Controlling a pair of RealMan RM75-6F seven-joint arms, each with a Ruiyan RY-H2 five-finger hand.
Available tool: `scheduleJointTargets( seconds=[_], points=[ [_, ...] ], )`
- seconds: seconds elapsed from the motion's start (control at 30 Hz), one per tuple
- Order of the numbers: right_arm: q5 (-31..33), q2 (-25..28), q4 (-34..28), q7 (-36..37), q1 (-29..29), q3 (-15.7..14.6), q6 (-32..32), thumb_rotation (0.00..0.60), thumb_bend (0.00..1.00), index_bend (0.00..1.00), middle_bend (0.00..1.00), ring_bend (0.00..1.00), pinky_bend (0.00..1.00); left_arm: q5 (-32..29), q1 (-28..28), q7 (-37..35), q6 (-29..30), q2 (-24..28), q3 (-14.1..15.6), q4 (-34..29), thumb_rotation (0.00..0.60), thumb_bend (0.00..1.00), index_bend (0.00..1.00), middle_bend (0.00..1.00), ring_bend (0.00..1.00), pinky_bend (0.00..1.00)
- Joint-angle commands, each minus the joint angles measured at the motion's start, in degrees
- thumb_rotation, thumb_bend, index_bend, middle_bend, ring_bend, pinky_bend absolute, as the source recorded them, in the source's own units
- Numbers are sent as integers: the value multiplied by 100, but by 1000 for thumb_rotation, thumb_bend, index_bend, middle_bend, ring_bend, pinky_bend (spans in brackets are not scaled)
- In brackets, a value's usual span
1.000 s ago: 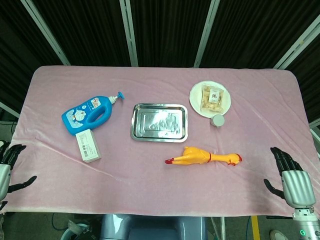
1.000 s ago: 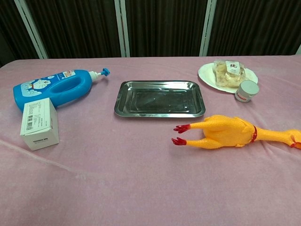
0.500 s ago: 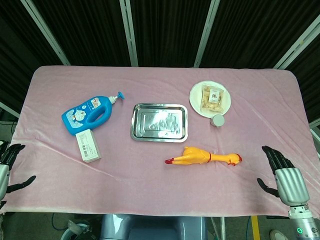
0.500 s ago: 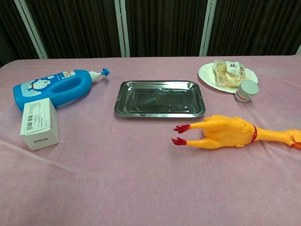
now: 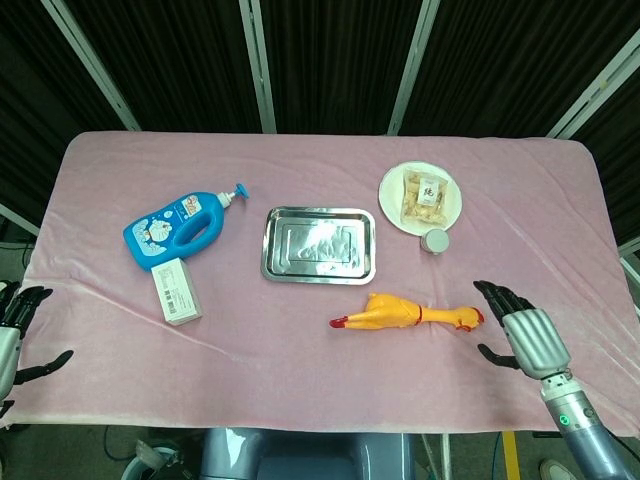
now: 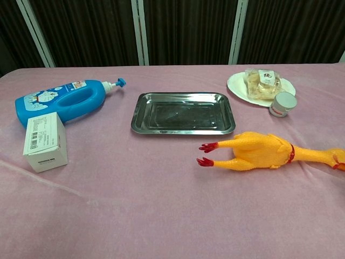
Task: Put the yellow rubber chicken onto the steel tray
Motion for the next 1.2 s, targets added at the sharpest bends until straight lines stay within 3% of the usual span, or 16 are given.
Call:
scheduleJointTargets(
  seconds=[0.03,0.33,0.73,0.97,1.2],
  points=[
    [110,-96,59,-6,348,31,-491,600,264,0,126,153,302,-5,2,-4,-6,13,4,-15,600,0,179,174,75,37],
    [450,-454,428,-117,889,100,-1329,600,264,7,126,153,293,-53,6,-4,-100,44,50,-54,600,0,189,175,76,37],
    [888,-995,1029,-176,1340,179,-1968,600,264,140,203,190,294,-140,-8,-41,-226,63,73,-55,600,0,190,176,76,37],
    [977,-1240,1276,-359,1463,159,-2060,600,264,284,251,225,293,-190,-28,-92,-332,57,97,-27,600,0,191,176,76,37],
    [1050,-1426,1451,-394,1484,121,-1998,600,264,319,288,261,309,-196,-39,-177,-364,64,103,7,600,0,191,175,76,37]
  ],
)
